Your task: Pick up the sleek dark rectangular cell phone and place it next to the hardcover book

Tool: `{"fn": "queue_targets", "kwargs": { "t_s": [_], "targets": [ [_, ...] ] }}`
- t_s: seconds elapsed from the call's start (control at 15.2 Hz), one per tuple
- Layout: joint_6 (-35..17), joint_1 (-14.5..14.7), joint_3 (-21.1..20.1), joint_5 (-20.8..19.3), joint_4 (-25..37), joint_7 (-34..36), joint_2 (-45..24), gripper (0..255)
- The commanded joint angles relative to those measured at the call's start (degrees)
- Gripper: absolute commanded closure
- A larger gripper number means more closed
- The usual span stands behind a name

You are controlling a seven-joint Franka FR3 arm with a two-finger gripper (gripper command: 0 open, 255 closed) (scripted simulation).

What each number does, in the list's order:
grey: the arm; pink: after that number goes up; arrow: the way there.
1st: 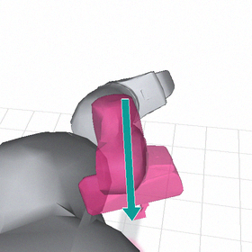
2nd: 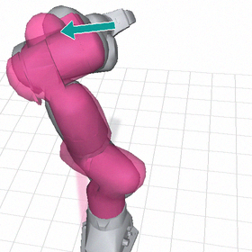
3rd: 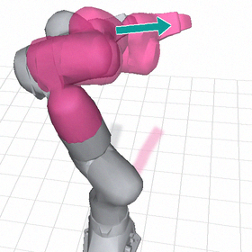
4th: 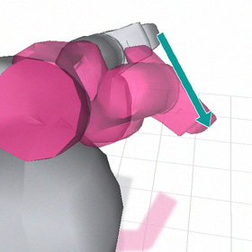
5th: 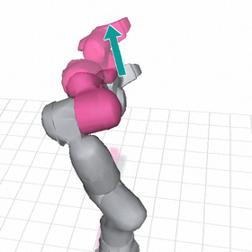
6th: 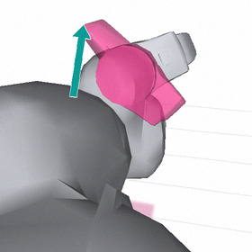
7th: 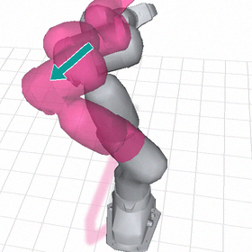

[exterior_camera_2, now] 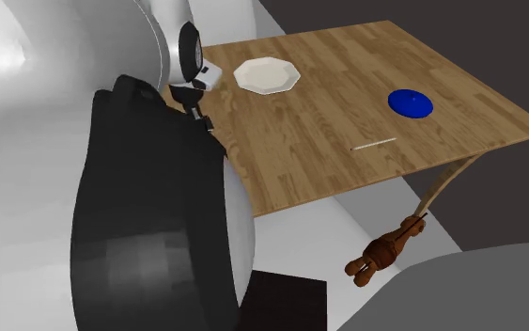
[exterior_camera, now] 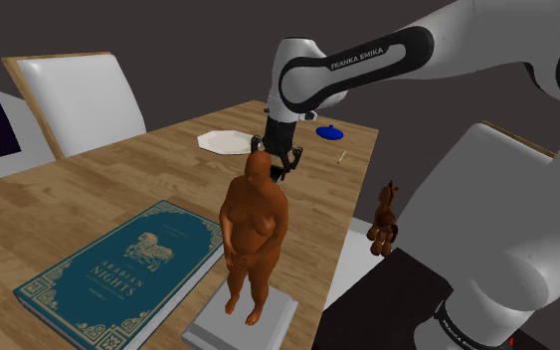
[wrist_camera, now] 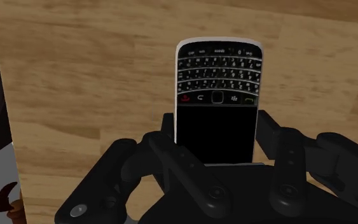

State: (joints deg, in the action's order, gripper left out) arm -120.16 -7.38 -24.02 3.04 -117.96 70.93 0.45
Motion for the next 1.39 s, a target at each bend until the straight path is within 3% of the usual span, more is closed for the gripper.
{"fn": "queue_targets", "kwargs": {
  "t_s": [0.0,0.53,1.32],
  "targets": [
    [0.6,1.4,-1.5,-1.8,3.8,3.8,-3.4,255],
    [5.0,9.0,-4.0,-9.9,21.3,16.1,-17.9,255],
    [-3.1,9.5,-3.2,-11.8,16.0,17.1,-21.0,255]
  ]
}}
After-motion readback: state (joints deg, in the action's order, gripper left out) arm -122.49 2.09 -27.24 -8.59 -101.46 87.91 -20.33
